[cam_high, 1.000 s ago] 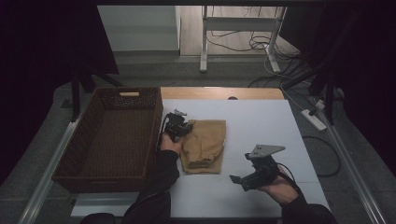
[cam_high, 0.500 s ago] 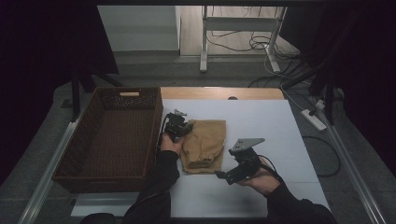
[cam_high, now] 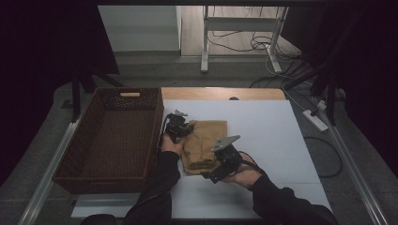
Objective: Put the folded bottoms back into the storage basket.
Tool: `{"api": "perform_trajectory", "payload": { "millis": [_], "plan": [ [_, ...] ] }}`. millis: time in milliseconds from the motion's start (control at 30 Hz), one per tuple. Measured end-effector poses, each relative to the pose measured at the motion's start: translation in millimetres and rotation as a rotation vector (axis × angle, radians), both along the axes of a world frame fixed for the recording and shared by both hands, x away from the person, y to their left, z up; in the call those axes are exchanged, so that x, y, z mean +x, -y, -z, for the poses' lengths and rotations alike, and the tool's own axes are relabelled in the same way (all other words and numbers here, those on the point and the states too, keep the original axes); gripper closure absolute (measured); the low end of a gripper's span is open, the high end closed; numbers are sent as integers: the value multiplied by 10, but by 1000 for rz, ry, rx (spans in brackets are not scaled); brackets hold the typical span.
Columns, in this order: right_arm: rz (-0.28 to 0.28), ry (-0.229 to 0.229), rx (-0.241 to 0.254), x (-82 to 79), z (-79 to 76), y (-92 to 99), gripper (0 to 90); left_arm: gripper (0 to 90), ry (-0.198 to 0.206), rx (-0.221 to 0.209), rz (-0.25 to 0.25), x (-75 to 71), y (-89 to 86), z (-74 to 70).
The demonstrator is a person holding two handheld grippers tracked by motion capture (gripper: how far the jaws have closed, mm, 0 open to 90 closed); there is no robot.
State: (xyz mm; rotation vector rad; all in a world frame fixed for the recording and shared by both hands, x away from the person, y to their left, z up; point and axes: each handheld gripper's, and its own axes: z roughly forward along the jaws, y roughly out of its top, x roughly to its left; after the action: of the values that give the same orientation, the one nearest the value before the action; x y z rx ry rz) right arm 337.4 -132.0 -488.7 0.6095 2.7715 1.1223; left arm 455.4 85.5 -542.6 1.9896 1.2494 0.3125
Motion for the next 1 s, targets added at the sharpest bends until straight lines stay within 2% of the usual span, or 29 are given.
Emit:
{"api": "perform_trajectory", "payload": {
  "millis": [267, 467, 600, 667, 800, 933, 1000],
  "plan": [
    [-42, 9, -59, 113, 149, -216, 0, 758, -4, -6, 0, 3, -7, 1],
    [-62, 8, -147, 204, 326, -318, 0, 758, -6, -12, 1, 6, -14, 3],
    [-90, 69, -200, 230, 398, -336, 21, 757, -7, -13, 1, 6, -15, 3],
    [-96, 66, -206, 262, 379, -330, 81, 757, -8, -14, 0, 6, -15, 3],
    [-109, 74, -224, 326, 320, -309, 267, 756, -8, -11, 1, 6, -14, 2],
    [-116, 98, -228, 347, 276, -303, 560, 755, -12, -11, 1, 7, -15, 0],
    [-119, 124, -237, 363, 268, -297, 661, 755, -14, -16, 0, 11, -19, 2]
  ]
}}
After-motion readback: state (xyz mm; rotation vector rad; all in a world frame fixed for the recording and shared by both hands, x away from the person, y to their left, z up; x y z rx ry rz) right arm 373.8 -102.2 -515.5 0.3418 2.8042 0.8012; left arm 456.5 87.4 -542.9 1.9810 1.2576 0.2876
